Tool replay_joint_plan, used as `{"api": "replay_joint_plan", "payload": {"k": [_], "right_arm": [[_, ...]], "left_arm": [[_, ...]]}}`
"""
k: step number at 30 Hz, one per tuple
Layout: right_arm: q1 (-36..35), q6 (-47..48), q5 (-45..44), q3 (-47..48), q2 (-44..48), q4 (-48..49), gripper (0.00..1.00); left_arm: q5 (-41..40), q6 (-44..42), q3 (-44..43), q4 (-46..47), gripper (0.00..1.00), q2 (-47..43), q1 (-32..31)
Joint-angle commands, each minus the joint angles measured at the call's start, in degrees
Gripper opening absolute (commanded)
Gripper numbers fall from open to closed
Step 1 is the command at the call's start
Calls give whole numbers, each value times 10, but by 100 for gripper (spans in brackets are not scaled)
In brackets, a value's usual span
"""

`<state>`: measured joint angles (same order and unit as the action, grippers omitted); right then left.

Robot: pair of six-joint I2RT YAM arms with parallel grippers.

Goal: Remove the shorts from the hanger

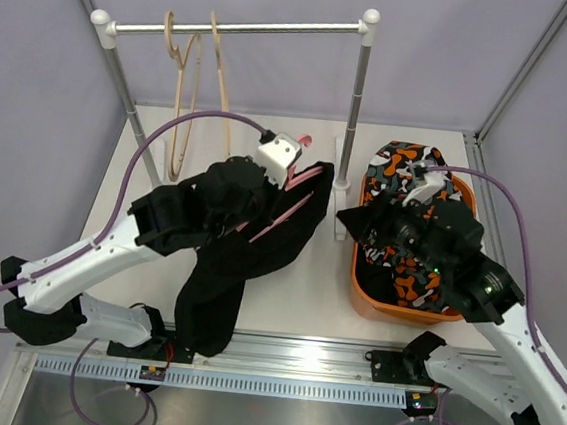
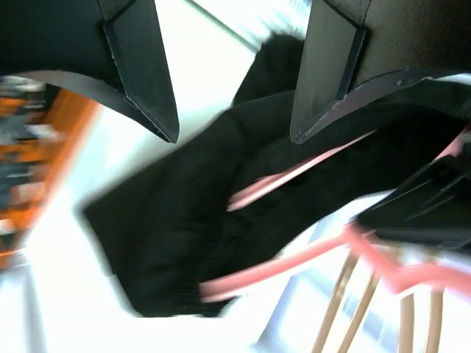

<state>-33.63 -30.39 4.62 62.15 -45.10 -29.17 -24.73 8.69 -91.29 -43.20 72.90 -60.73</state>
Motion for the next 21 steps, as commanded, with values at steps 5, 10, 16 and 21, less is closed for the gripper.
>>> {"api": "replay_joint_plan", "payload": {"k": [5, 10, 16, 21], "right_arm": [[-194, 0, -210, 40, -119, 23, 71], [-201, -8, -261, 54, -168, 29, 72], [-201, 2, -308, 50, -172, 59, 71], [-201, 10, -344, 58, -173, 54, 45]], "left_arm": [[-53, 38, 57, 59, 0, -72, -59], [-66, 48, 58, 37, 0, -83, -95], [-80, 73, 59, -1, 0, -94, -123], [-102, 87, 70, -25, 0, -119, -142]]}}
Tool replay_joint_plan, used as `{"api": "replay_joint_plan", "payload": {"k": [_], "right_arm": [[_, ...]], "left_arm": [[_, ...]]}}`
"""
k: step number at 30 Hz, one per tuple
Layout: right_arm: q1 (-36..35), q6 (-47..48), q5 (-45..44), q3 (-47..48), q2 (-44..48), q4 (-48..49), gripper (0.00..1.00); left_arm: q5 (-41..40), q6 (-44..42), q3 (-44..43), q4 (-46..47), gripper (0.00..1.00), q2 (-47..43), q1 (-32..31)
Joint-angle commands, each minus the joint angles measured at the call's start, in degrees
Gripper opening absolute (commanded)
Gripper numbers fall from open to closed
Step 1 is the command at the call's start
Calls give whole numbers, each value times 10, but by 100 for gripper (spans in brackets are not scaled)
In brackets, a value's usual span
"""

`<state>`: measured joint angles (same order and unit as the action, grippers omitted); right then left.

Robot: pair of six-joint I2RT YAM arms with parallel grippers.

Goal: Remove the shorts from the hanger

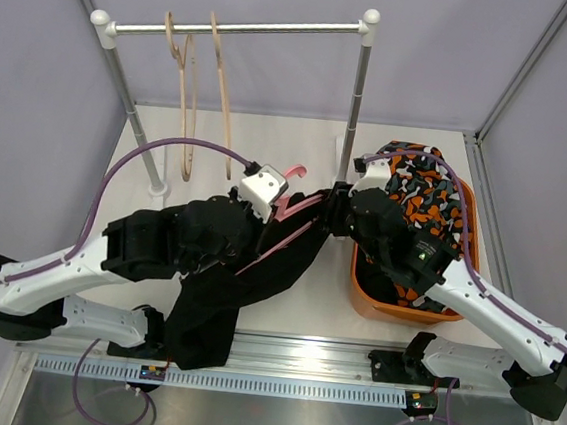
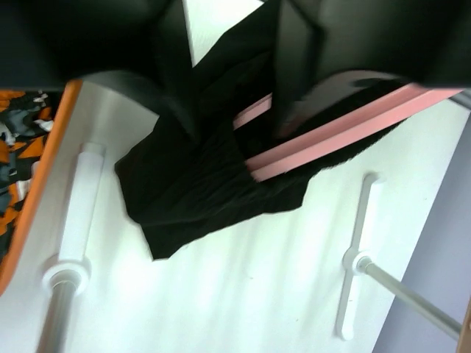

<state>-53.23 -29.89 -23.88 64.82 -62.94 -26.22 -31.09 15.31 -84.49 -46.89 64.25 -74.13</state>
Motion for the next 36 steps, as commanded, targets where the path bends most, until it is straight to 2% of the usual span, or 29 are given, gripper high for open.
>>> {"api": "replay_joint_plan", "payload": {"k": [1, 4, 5, 9, 14, 16, 20, 23, 27, 29, 31, 32, 36], "right_arm": [[-5, 6, -63, 29, 11, 31, 36], [-5, 14, -75, 34, 9, 28, 22], [-5, 16, -82, 38, 7, 22, 12], [-1, 32, -119, 66, -3, -1, 0], [44, 54, -100, 120, -34, -29, 0], [86, 57, -84, 124, -40, -40, 0], [154, 54, -22, 83, -27, -26, 0], [165, 47, -11, 59, -23, -23, 0], [164, 11, 70, 7, 9, -2, 0], [147, -18, 91, -26, 25, 5, 0], [109, -31, 74, -38, 47, 12, 0], [61, -41, 50, -39, 51, 10, 0], [-35, -52, 30, -18, 44, 2, 0]], "left_arm": [[-40, 22, 6, 8, 0, -37, -9], [-35, 28, 17, 6, 0, -55, -16], [-32, 29, 20, 6, 0, -60, -18], [-7, 35, 29, -2, 0, -84, -20], [33, 34, 25, -13, 0, -100, -36], [35, 37, 24, -19, 0, -112, -46], [45, 38, 34, -7, 0, -149, -62], [50, 31, 35, 12, 0, -174, -62], [24, 18, 44, 51, 0, -190, -62], [17, 3, 62, 92, 0, -193, -62], [3, -6, 74, 123, 0, -186, -62], [-2, -14, 85, 153, 0, -182, -62], [-59, -40, 112, 259, 0, -153, -62]]}}
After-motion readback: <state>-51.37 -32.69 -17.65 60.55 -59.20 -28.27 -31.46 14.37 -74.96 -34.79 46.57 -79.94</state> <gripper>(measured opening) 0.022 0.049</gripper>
